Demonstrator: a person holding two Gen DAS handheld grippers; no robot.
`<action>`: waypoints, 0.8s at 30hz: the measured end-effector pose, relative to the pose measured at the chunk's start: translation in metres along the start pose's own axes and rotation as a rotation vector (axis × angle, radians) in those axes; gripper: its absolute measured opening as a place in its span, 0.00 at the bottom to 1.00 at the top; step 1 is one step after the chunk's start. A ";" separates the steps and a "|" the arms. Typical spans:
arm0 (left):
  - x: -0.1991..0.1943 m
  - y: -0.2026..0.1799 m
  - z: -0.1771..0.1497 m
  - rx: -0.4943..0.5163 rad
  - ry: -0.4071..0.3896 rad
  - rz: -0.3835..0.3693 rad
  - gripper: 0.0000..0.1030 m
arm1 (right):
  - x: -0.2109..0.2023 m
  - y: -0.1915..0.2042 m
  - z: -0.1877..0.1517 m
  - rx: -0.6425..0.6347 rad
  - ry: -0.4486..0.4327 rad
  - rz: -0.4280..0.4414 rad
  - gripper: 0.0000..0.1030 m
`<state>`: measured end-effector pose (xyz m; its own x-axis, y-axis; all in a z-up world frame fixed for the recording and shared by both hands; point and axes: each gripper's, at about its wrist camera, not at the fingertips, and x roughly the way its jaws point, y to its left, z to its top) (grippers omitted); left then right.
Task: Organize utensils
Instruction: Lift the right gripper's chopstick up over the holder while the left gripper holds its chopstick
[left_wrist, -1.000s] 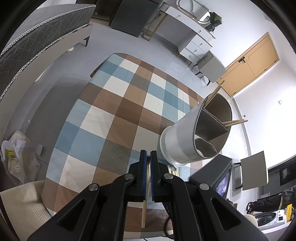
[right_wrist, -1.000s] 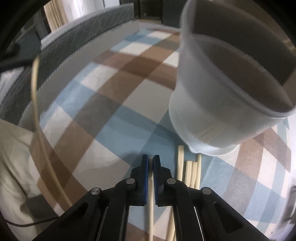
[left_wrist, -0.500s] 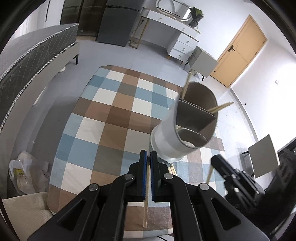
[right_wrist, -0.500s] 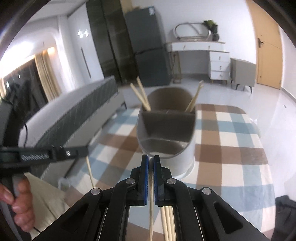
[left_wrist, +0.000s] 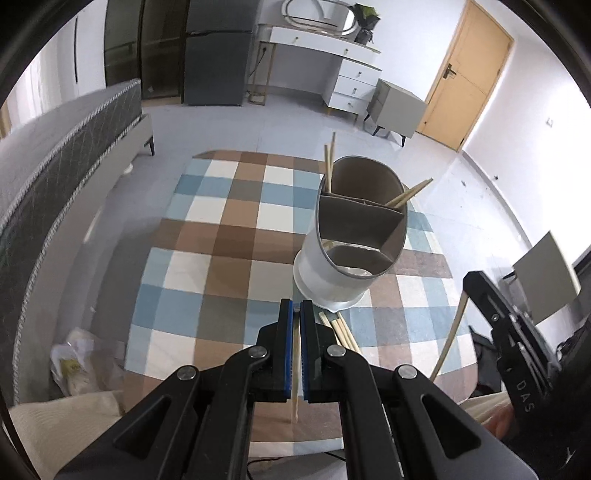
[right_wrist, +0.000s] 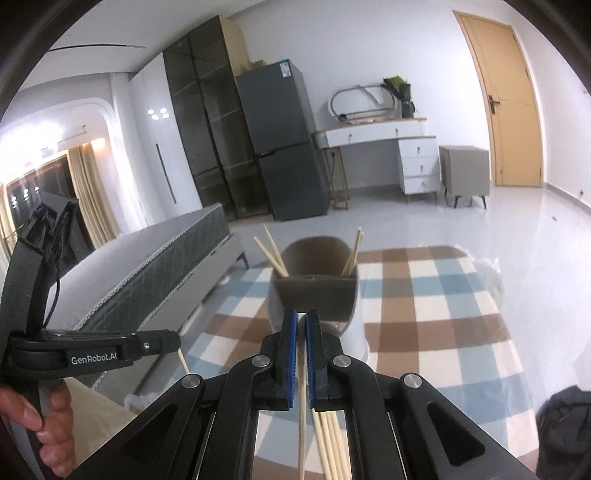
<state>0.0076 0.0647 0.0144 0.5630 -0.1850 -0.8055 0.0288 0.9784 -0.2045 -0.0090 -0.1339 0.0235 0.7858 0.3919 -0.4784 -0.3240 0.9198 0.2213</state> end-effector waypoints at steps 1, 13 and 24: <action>-0.001 -0.002 0.000 0.013 0.000 0.002 0.00 | -0.002 -0.001 0.000 0.008 -0.007 -0.002 0.04; -0.013 -0.017 0.011 0.083 -0.017 -0.005 0.00 | -0.021 -0.016 0.014 0.048 -0.106 -0.045 0.04; -0.031 -0.019 0.041 0.089 -0.056 -0.064 0.00 | -0.012 -0.021 0.038 0.056 -0.152 -0.056 0.04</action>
<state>0.0236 0.0558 0.0663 0.6031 -0.2445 -0.7593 0.1382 0.9695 -0.2024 0.0084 -0.1588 0.0573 0.8738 0.3284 -0.3587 -0.2504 0.9361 0.2471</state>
